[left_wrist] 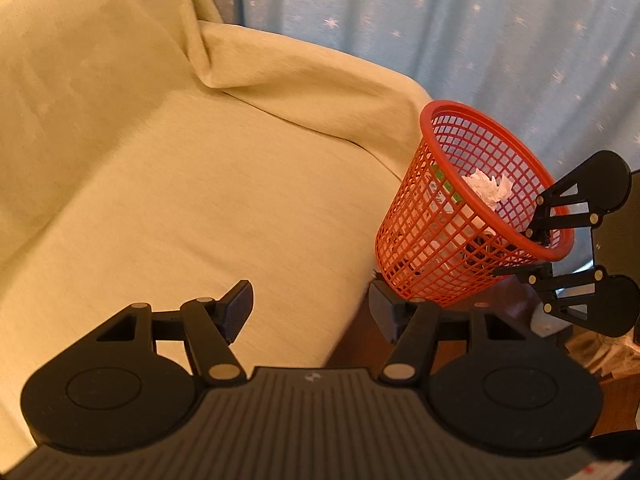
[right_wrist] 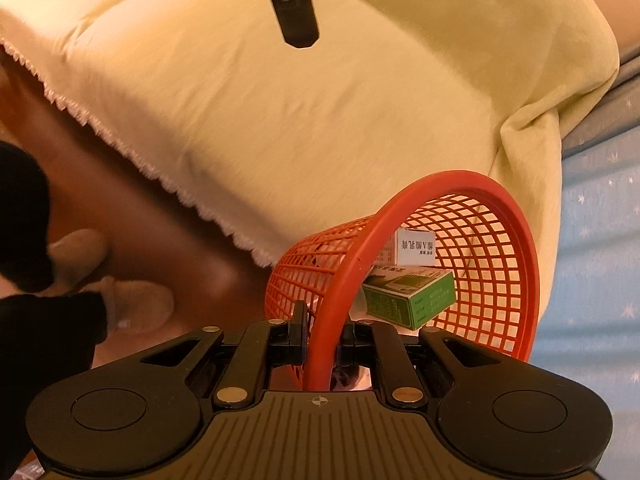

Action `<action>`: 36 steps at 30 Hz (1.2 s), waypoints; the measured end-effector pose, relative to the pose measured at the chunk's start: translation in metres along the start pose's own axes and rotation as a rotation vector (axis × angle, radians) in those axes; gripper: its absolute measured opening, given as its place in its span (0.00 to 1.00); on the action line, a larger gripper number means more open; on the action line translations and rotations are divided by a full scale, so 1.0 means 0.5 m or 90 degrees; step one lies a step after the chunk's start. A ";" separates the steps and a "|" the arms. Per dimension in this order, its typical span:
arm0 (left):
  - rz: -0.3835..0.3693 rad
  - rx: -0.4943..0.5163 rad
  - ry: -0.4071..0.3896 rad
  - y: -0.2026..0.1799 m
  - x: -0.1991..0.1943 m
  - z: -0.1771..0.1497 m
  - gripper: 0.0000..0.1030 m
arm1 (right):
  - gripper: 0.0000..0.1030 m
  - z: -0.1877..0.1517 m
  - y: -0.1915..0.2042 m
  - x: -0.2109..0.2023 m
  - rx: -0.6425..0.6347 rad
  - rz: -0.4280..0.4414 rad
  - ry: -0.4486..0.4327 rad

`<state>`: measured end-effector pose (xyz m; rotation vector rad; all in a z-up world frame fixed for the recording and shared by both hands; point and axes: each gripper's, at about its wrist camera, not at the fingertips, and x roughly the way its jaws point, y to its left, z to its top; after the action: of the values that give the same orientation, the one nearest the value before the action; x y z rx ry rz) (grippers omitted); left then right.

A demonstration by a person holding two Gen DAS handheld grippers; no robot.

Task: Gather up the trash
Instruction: 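Lower the wastebasket with the right gripper onto the wooden floor and release it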

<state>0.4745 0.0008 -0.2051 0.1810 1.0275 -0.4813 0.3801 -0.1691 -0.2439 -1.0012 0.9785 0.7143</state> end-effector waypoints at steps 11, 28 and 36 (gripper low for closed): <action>-0.021 0.039 0.011 -0.109 -0.035 -0.108 0.59 | 0.08 -0.083 0.165 -0.046 0.025 -0.030 0.026; -0.017 -0.012 0.019 -0.174 -0.054 -0.307 0.67 | 0.08 -0.160 0.357 0.061 -0.007 -0.012 0.071; 0.036 -0.082 0.028 -0.193 0.061 -0.403 0.69 | 0.08 -0.226 0.399 0.274 -0.044 -0.009 0.043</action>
<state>0.2861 -0.0198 -0.3271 0.1056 1.0896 -0.3595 0.2281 -0.1877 -0.4628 -1.0982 1.0100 0.7097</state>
